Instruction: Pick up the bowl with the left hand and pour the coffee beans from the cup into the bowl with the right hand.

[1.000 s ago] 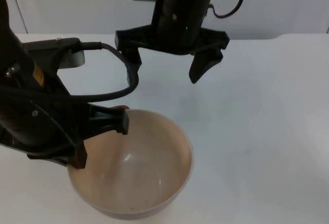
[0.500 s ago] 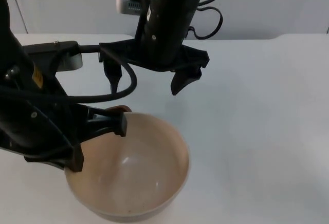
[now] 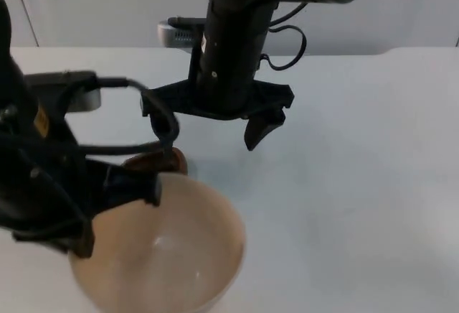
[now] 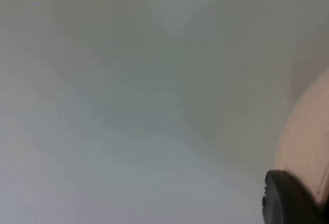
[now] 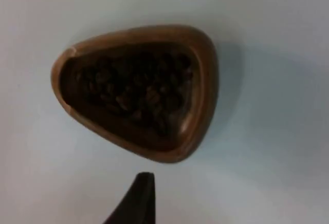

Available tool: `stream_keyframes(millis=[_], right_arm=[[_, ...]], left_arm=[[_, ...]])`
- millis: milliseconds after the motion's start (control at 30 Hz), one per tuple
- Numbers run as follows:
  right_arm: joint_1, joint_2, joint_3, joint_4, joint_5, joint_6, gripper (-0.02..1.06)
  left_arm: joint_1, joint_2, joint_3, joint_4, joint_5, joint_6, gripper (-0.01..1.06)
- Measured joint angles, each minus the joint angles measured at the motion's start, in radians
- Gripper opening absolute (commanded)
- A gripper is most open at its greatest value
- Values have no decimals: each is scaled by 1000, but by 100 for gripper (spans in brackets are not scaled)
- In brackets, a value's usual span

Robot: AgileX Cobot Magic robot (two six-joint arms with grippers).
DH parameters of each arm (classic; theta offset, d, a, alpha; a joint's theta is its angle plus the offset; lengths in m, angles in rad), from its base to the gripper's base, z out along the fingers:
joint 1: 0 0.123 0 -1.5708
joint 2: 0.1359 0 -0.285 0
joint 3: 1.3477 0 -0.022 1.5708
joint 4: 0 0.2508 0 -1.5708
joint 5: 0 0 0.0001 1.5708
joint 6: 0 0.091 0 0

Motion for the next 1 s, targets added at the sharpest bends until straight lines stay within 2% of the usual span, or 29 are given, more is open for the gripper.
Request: stream_keyframes(millis=[200,367,733,833,867,1000], right_arm=[[1,-2,0,-33,0,-2,96],[1,4,-2,-43,-38,19,96],[1,67,-6,-43,-132,70,95],[1,88,-6,-43,-140,74,87],[1,95,-6,-43,-142,74,87],[1,111,-6,-43,-151,80,71]], left_arm=[[0,-62,78,16,-18,-31,0],[0,-127,79,37,-57,-37,0],[0,-129,80,44,-84,-46,0],[0,-129,80,44,-91,-46,0],[0,-129,80,44,-91,-46,0],[0,-129,80,42,-93,-46,0]])
